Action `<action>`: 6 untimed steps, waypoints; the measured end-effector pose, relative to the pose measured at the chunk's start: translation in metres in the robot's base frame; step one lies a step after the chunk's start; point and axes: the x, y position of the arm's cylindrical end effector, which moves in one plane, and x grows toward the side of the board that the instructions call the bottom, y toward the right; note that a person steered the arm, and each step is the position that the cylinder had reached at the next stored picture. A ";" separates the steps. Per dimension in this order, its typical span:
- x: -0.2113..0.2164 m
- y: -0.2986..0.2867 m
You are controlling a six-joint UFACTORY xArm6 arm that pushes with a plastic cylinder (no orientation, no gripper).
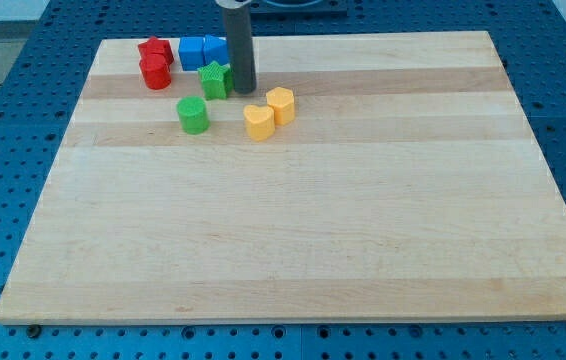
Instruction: Move the green star below the blue cube
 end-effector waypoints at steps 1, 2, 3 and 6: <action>-0.013 -0.008; -0.034 -0.025; -0.041 -0.035; -0.041 -0.036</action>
